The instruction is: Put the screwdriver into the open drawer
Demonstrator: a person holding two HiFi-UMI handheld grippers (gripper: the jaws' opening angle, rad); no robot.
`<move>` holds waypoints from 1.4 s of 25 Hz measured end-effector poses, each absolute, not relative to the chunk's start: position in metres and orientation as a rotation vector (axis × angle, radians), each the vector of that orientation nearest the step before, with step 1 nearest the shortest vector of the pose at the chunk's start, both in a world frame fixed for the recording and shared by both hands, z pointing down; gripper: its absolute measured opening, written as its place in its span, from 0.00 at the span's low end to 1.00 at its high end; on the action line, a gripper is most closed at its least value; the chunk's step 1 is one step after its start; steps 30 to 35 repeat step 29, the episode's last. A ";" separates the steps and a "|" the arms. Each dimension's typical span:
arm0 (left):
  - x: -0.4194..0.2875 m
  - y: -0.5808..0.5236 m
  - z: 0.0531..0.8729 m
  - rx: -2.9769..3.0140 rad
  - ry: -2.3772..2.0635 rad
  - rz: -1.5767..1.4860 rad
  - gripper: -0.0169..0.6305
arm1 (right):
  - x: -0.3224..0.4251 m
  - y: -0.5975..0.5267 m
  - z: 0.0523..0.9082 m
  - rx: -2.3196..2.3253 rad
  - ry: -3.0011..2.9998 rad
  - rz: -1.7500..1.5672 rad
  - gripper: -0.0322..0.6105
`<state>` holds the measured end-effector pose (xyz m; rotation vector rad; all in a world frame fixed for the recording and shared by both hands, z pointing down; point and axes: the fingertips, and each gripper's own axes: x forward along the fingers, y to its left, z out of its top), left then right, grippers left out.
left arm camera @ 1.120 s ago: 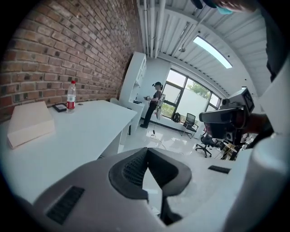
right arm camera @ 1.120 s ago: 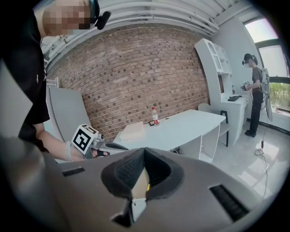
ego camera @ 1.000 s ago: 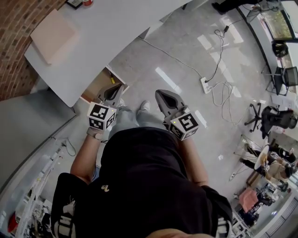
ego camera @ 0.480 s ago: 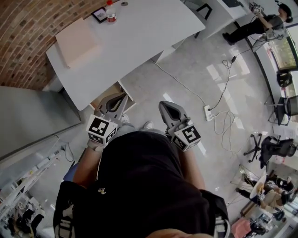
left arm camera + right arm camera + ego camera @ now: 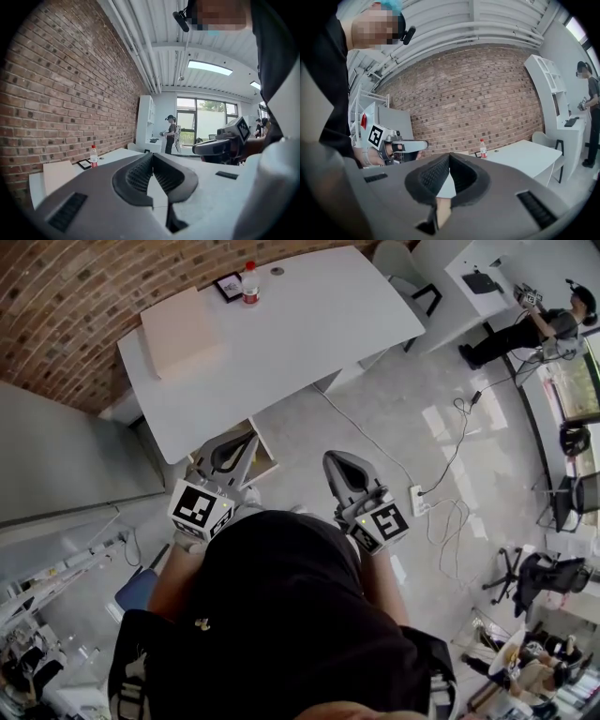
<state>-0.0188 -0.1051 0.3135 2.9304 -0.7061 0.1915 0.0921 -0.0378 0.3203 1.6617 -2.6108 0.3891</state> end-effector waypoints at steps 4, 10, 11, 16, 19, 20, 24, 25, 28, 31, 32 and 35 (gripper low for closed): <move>-0.025 -0.103 0.308 2.916 -0.751 0.171 0.03 | 0.099 -0.042 0.313 1.721 -2.601 0.407 0.06; -0.037 -0.105 0.309 2.888 -0.810 0.171 0.03 | 0.099 -0.047 0.310 1.738 -2.612 0.432 0.07; -0.039 -0.106 0.309 2.883 -0.817 0.171 0.03 | 0.098 -0.048 0.310 1.730 -2.618 0.428 0.06; -0.042 -0.106 0.311 2.865 -0.838 0.168 0.03 | 0.095 -0.047 0.308 1.727 -2.628 0.431 0.06; -0.042 -0.106 0.312 2.859 -0.839 0.162 0.03 | 0.094 -0.043 0.314 1.710 -2.612 0.426 0.06; -0.042 -0.106 0.313 2.858 -0.839 0.162 0.03 | 0.094 -0.042 0.313 1.709 -2.618 0.421 0.06; -0.040 -0.104 0.316 2.855 -0.834 0.168 0.03 | 0.096 -0.040 0.304 1.727 -2.658 0.398 0.07; -0.039 -0.103 0.316 2.856 -0.834 0.169 0.03 | 0.098 -0.039 0.302 1.734 -2.663 0.398 0.06; -0.037 -0.100 0.315 2.856 -0.833 0.166 0.03 | 0.105 -0.034 0.305 1.745 -2.635 0.402 0.06; -0.037 -0.099 0.315 2.856 -0.833 0.165 0.03 | 0.107 -0.032 0.306 1.748 -2.622 0.404 0.06; -0.037 -0.099 0.315 2.856 -0.833 0.165 0.03 | 0.107 -0.032 0.306 1.748 -2.622 0.404 0.06; -0.037 -0.099 0.315 2.856 -0.833 0.165 0.03 | 0.107 -0.032 0.306 1.748 -2.622 0.404 0.06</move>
